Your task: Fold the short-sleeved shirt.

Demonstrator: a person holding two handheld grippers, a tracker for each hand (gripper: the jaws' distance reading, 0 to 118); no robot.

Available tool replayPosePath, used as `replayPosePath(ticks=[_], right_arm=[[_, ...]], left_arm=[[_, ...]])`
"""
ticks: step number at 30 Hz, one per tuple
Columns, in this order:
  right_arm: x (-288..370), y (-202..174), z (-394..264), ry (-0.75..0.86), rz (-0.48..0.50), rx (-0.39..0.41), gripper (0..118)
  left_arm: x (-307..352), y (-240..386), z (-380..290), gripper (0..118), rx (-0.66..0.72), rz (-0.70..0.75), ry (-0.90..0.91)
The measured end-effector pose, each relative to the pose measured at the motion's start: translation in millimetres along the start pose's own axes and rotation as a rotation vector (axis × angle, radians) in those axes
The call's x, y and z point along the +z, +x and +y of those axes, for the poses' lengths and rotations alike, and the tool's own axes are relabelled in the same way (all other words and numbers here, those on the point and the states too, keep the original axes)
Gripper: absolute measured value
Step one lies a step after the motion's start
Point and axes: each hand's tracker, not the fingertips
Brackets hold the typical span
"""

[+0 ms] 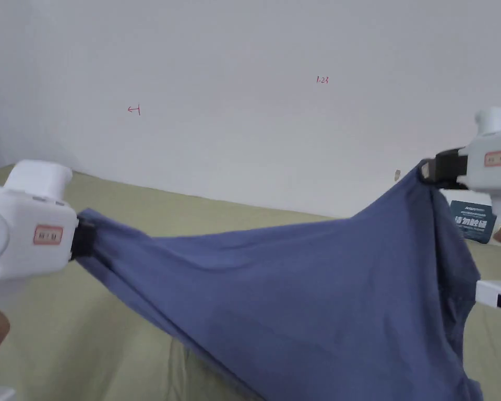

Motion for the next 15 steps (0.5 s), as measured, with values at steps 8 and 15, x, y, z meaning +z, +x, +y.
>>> replayPosePath(ticks=[8, 15], right_arm=[[33.1, 6.4, 100.3, 0.146, -0.116, 0.107, 0], [42.7, 13.4, 162.8, 0.274, -0.170, 0.102, 0]], left_arm=[[-6.9, 0.6, 109.7, 0, -0.081, 0.078, 0.103], [-23.1, -1.8, 188.5, 0, -0.051, 0.099, 0.167]])
